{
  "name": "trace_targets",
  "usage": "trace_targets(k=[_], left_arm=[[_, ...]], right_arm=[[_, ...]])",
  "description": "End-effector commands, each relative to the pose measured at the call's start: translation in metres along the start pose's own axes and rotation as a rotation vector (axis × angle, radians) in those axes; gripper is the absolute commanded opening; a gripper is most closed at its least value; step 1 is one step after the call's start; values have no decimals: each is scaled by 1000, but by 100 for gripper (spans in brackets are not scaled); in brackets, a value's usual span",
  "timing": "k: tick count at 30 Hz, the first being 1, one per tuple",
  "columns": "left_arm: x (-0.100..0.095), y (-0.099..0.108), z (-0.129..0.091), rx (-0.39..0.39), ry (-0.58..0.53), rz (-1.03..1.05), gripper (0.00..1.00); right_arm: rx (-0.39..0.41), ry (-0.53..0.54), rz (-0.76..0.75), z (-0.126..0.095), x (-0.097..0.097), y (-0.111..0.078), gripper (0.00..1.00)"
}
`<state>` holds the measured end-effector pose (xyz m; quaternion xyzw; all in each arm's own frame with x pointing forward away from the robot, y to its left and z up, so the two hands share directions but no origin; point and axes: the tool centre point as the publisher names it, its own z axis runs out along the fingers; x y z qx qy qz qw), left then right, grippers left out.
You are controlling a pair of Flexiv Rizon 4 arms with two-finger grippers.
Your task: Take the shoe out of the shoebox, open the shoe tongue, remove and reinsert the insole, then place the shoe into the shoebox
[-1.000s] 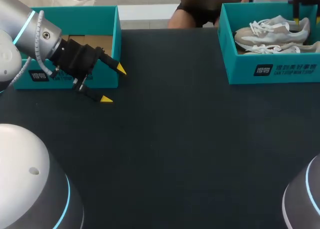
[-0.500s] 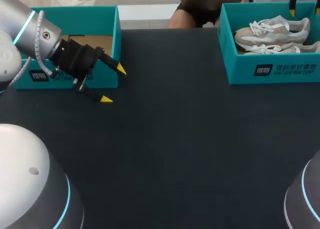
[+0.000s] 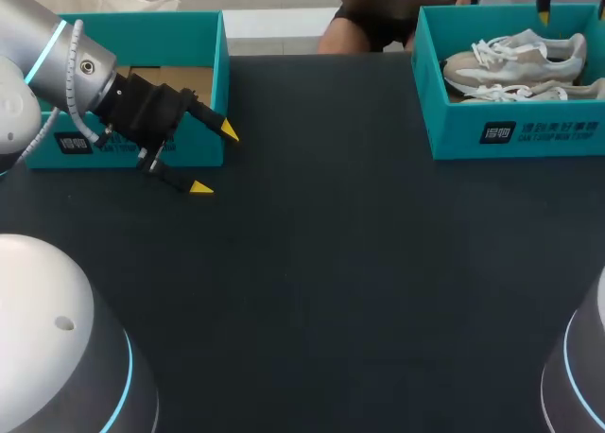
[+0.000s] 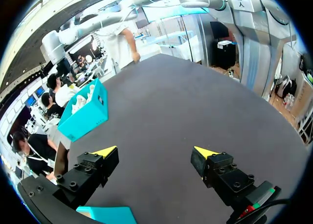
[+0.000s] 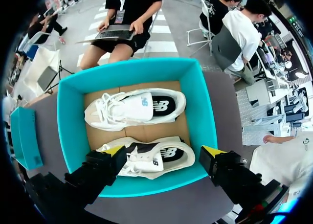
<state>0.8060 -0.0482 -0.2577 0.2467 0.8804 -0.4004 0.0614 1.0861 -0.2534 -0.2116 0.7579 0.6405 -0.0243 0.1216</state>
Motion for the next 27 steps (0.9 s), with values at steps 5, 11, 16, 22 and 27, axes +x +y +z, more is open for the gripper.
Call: trace_targets(k=[5,11,16,22,27], left_arm=[[0,0,0,-2,2,0,100],[0,0,0,-2,2,0,100],[0,0,0,-2,2,0,100],[0,0,0,-2,2,0,100],[0,0,0,-2,2,0,100]], right_arm=[[-91,35,-86,-31,15,-28,100],[-78,72,-149,-50,28,-51,100],[-78,72,-149,-50,28,-51,100],[-78,72,-149,-50,28,-51,100],[-78,72,-149,-50,28,-51,100]])
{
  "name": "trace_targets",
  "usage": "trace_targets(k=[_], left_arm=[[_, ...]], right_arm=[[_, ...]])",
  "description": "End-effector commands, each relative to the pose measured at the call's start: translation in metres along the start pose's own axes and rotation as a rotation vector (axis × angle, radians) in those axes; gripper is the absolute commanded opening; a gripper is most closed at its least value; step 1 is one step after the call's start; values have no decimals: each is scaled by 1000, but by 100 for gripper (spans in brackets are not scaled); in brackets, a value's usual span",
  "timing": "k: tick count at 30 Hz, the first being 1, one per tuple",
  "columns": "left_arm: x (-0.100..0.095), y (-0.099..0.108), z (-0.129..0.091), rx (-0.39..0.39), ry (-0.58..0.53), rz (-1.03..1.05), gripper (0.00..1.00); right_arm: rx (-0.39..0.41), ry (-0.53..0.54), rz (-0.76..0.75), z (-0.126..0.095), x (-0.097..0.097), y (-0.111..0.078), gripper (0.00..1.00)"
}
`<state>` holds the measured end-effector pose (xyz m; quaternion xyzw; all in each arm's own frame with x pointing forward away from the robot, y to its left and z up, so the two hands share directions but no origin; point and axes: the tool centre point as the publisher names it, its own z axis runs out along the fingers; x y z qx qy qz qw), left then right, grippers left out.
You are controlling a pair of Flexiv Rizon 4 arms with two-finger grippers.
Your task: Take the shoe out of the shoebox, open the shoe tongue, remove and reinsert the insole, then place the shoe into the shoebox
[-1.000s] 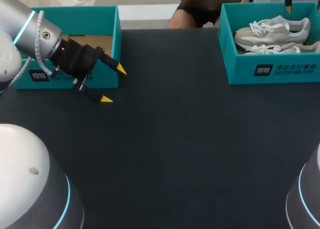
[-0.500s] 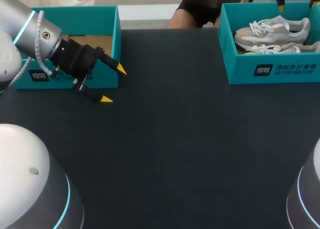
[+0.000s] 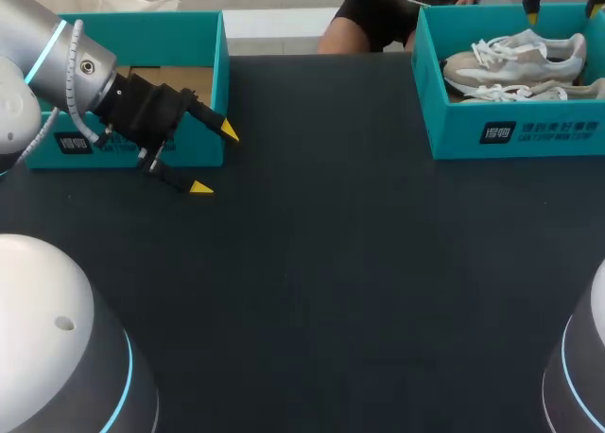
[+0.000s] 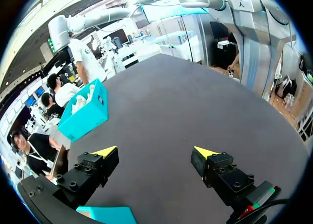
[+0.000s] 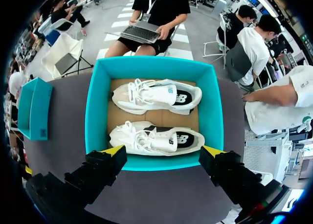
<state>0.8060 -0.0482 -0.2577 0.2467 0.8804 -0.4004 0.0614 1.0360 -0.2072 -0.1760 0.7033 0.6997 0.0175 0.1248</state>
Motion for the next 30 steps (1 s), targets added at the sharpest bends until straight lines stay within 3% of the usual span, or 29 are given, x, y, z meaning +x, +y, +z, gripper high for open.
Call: trace_targets(k=[1,4,8,10,19,24,27,30], left_arm=[[0,0,0,-2,2,0,100],[0,0,0,-2,2,0,100],[-7,-5,-9,-201,-82,-345,100],[-11,-4,-15,-296,-177,-498,100],[-11,4,-40,-449,-547,-1006,100],[-13,14,-39,-598,-664,-996,100],[-13,14,-39,-598,-664,-996,100],[-13,14,-39,-598,-664,-996,100]], right_arm=[[-3,1,0,0,0,-1,100],[-3,1,0,0,0,-1,100],[-2,0,-21,1,-1,-3,100],[-6,15,-20,1,-3,-8,100],[24,60,-24,-9,17,-41,100],[84,79,-65,-13,39,-69,100],[139,86,-104,-16,48,-85,100],[139,86,-104,-16,48,-85,100]])
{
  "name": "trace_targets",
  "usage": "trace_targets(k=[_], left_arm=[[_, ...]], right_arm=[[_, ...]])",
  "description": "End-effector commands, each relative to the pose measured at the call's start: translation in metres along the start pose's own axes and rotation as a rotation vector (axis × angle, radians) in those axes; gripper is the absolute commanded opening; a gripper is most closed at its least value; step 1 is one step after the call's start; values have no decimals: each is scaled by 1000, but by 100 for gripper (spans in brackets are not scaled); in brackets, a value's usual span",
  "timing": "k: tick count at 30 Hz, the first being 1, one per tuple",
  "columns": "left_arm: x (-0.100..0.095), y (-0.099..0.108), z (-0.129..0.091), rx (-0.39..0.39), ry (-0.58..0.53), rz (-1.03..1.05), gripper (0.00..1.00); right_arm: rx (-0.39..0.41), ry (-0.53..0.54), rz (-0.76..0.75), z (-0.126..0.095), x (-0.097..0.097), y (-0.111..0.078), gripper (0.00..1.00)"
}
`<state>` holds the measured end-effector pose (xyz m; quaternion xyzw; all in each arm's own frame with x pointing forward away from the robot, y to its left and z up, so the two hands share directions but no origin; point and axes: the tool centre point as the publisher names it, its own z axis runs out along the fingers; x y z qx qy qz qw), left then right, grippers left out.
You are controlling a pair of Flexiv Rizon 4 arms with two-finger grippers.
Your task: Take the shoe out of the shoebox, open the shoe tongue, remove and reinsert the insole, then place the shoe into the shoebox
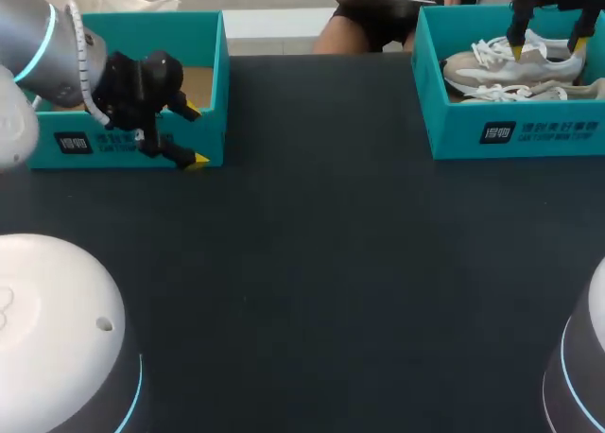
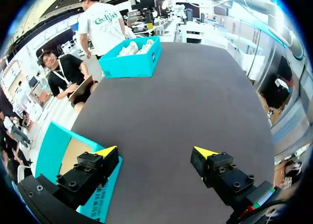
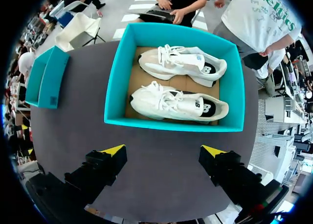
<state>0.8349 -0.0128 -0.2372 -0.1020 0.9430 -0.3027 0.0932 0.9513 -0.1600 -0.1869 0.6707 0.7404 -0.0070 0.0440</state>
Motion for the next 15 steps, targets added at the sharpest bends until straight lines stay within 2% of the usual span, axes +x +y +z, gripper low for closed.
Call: trace_targets(k=[1,8,12,15], left_arm=[[8,-3,0,-242,-400,-399,100],[8,-3,0,-242,-400,-399,100],[5,1,0,-347,-369,-586,100],[0,2,-4,-391,-364,-703,100]], right_arm=[[-3,-4,2,-3,1,0,100],[-3,-4,2,-3,1,0,100],[-3,-4,2,-3,1,0,100],[-15,9,13,-3,0,-3,100]])
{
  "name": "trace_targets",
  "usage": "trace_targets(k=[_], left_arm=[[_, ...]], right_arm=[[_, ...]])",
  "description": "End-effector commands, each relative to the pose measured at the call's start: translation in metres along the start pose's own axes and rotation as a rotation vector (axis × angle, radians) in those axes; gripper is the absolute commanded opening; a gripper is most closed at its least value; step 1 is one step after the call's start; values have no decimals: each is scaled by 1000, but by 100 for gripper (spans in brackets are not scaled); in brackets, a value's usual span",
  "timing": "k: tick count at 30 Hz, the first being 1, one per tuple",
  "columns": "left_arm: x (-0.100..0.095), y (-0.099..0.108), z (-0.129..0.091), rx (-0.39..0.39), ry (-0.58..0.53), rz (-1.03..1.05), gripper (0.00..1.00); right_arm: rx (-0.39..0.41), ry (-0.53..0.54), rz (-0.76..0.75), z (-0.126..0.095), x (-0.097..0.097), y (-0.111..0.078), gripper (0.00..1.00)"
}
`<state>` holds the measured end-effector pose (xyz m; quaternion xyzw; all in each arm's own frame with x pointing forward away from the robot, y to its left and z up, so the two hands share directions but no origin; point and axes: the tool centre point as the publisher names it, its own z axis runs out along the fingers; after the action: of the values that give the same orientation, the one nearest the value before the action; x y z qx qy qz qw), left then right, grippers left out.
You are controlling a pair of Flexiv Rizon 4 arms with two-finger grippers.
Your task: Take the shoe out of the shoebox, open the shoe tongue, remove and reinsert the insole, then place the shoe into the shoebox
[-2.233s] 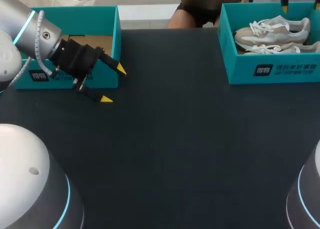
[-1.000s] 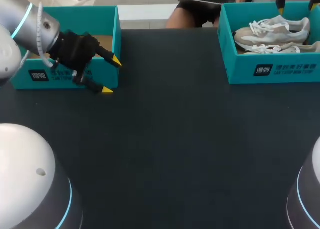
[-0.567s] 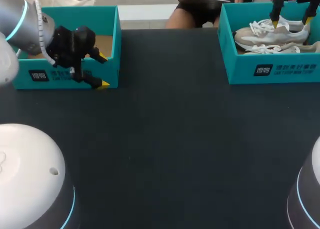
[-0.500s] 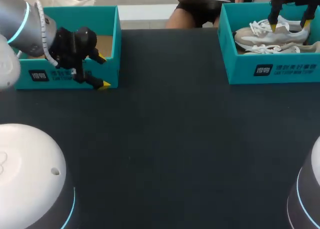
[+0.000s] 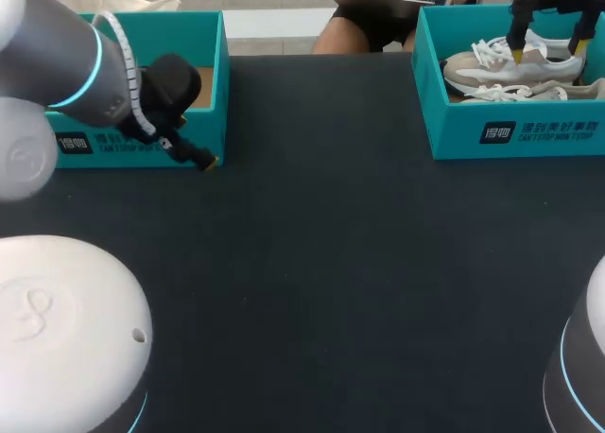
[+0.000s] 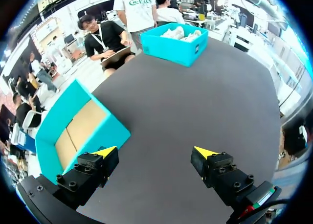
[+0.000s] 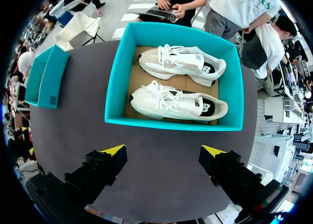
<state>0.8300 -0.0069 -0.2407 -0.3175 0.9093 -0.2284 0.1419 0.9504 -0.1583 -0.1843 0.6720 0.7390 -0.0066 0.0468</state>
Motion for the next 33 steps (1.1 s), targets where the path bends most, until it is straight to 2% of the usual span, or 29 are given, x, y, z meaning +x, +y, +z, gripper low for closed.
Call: trace_targets(k=[1,10,15,19,23,33], left_arm=[[-3,-6,-3,-262,-132,-328,100],[-18,-3,-9,-351,-121,-633,100],[-27,1,-9,-368,-112,-782,100],[-34,6,-10,-389,-107,-865,100],[-42,10,-17,-395,-112,-913,100],[-81,7,-33,-425,-155,-1040,100]], right_arm=[[-11,14,8,0,-2,-3,100],[1,26,25,3,-4,-21,100],[-6,20,25,7,-2,-34,100],[45,22,-3,16,1,-47,100],[45,15,-5,19,3,-59,100],[59,17,32,24,4,-78,100]])
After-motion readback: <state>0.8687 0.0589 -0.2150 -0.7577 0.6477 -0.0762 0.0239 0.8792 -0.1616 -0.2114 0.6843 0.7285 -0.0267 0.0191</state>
